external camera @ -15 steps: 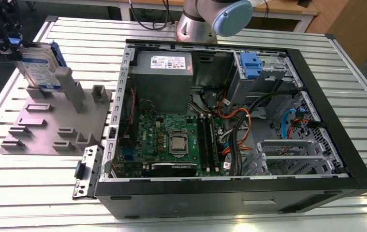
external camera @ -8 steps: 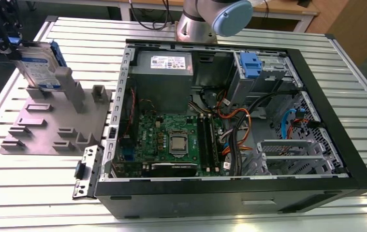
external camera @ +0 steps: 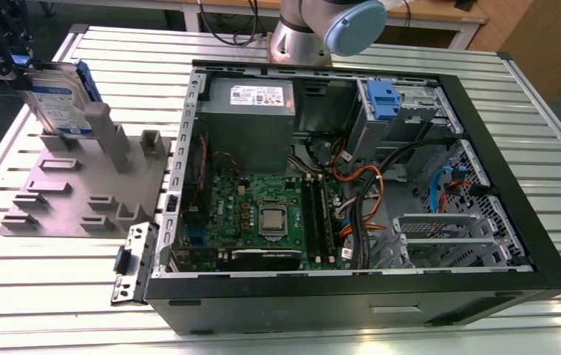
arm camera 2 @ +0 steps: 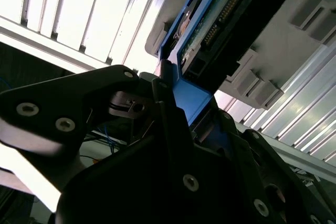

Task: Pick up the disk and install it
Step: 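Pick up the disk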

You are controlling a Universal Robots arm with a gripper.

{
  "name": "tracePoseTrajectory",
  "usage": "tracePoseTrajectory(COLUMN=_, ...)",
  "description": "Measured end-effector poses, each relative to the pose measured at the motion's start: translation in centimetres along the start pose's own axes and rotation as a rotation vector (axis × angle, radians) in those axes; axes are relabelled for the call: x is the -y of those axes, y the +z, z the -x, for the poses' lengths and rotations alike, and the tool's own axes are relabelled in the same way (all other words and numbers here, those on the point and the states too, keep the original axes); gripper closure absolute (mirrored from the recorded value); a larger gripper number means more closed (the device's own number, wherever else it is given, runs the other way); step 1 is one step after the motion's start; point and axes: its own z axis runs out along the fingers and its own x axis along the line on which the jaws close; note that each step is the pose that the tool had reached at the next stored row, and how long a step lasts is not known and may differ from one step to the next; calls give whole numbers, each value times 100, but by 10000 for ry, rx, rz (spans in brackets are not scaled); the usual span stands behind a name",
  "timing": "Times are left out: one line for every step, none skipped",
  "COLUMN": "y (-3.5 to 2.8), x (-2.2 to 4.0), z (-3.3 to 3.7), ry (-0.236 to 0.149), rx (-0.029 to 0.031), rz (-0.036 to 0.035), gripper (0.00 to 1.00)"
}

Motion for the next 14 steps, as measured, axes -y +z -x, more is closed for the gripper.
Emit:
tracePoseTrajectory(y=-1, x=0, z=0, ry=0, rx=0, rz=-1, gripper=63)
tracePoseTrajectory(y=-5, x=0, z=0, ry=0, rx=-1, rz=2, gripper=63)
tracePoseTrajectory(y=-8, x=0, z=0, ry=0, rx=-1, rz=3, gripper=63)
tracePoseTrajectory(y=-10, x=0, z=0, ry=0, rx=-1, rz=2, gripper=63)
tracePoseTrajectory(y=-14, x=0, z=0, ry=0, rx=-2, rz=3, gripper=63)
tracePoseTrajectory(y=-17, x=0, z=0, ry=0, rx=-1, rz=3, gripper=63)
tracePoseTrajectory(y=-19, x=0, z=0, ry=0, rx=-1, rz=2, gripper=63)
tracePoseTrajectory(y=-21, x=0, z=0, ry=0, rx=-1, rz=3, gripper=63)
tracePoseTrajectory(y=-21, x=0, z=0, ry=0, rx=-1, rz=3, gripper=63)
tracePoseTrajectory(y=-21, x=0, z=0, ry=0, rx=-1, rz=2, gripper=63)
tracePoseTrajectory(y=-23, x=0, z=1, ry=0, rx=-2, rz=3, gripper=63)
tracePoseTrajectory(y=-25, x=-1, z=1, ry=0, rx=-2, rz=4, gripper=63)
tracePoseTrajectory(y=-27, x=0, z=0, ry=0, rx=-2, rz=4, gripper=63)
tracePoseTrajectory(y=-28, x=0, z=0, ry=0, rx=-1, rz=2, gripper=63)
